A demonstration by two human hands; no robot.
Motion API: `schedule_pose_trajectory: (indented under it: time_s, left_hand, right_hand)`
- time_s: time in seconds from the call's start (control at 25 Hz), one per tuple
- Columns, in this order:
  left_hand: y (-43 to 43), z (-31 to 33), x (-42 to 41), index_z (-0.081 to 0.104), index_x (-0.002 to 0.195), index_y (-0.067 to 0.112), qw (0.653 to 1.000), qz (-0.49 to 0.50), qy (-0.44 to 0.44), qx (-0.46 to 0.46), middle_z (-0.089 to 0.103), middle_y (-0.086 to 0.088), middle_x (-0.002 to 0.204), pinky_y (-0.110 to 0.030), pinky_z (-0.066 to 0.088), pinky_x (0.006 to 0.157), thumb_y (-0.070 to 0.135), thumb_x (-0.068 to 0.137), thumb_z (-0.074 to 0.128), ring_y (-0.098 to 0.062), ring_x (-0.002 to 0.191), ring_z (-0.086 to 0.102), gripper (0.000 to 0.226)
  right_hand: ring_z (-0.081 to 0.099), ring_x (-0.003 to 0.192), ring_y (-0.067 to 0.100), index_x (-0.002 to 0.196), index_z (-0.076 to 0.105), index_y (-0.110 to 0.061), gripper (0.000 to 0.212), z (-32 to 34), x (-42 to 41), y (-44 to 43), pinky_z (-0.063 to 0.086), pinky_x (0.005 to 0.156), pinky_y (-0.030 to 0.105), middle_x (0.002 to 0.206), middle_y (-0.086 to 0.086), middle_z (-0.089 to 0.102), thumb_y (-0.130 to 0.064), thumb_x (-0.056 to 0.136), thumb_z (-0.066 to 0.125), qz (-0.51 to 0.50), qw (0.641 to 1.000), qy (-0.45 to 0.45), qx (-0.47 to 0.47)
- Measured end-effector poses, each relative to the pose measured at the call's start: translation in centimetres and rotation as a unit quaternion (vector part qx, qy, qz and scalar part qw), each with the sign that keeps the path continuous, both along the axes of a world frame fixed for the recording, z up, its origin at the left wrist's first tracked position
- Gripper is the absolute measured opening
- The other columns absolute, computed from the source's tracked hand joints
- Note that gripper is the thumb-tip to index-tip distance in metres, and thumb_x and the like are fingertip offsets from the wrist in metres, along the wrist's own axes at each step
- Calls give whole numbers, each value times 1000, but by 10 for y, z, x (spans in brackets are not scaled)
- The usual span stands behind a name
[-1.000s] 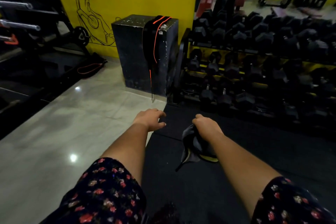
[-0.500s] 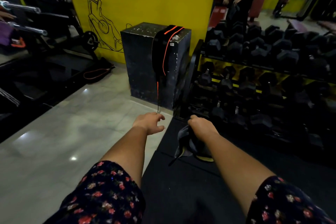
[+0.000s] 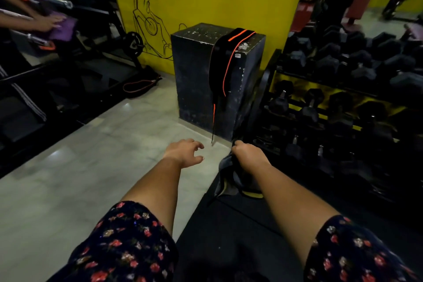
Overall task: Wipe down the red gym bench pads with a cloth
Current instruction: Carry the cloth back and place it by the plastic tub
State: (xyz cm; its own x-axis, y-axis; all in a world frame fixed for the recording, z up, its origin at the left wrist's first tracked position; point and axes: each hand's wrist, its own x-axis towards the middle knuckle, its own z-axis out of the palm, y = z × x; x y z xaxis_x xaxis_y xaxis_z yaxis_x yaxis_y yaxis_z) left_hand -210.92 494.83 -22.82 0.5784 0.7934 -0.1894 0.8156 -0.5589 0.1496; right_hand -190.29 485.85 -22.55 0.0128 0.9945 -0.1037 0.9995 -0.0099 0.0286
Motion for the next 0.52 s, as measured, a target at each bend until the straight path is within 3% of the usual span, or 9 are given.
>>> schedule_pose_trajectory:
  time_s: [0.2,0.52]
  left_hand:
    - [50,-11,-9,48,137,34,998,53,16,-9,54,5,136,-36,47,95,50,91,53,-18,121,53,49]
    - [130,-5,-26,47,137,37,981,193,10,-12,53,8,135,-35,45,95,51,91,53,-16,123,51,48]
  right_hand:
    - [57,106,36,112,56,-4,22,-5,6,79,38,70,38,116,15,51,-2,92,46,77,997,-22,-16]
    - [56,105,39,101,49,-10,11,8,-12,232,35,72,36,110,17,53,-10,93,42,172,981,47,-71]
